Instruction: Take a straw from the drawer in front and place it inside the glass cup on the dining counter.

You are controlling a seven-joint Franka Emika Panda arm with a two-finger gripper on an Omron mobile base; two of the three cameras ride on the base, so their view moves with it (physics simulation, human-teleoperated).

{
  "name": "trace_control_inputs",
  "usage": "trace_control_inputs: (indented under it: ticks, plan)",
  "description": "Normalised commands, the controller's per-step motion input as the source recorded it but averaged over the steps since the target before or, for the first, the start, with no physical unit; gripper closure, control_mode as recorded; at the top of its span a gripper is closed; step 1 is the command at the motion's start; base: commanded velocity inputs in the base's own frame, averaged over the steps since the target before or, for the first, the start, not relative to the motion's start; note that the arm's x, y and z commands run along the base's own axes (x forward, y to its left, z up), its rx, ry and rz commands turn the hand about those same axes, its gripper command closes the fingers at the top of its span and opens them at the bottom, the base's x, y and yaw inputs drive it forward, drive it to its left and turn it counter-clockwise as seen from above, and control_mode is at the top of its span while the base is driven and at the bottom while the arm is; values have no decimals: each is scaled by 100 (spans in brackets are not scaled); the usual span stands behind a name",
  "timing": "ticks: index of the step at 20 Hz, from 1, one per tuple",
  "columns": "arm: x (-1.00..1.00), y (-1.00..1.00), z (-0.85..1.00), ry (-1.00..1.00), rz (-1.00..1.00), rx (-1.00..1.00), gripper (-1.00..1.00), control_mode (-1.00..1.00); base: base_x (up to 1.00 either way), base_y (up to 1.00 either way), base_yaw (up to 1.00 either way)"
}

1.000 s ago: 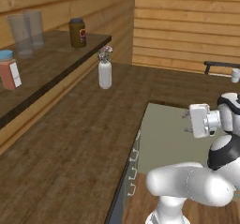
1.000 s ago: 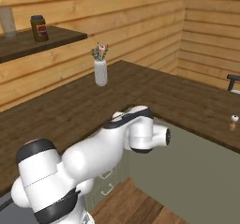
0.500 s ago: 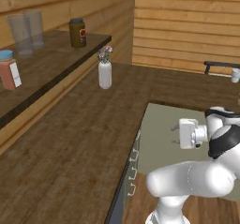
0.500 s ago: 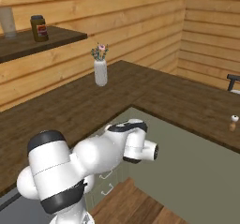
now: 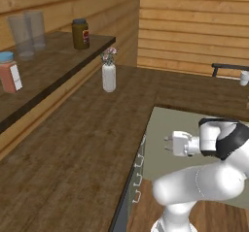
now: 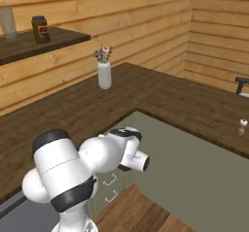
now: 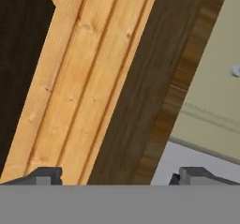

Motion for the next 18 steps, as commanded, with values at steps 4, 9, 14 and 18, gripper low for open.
trace_control_inputs:
  ticks: [4,9,14,18]
  plan:
    - [62,4,-19,-8,0,0,-100,-100,0,0,0]
    - [40,1,-38,-2,0,0,-100,-100,0,0,0]
    - [15,0,-47,0,0,0,-100,-100,0,0,0]
    - [16,0,-32,0,0,0,-100,-100,0,0,0]
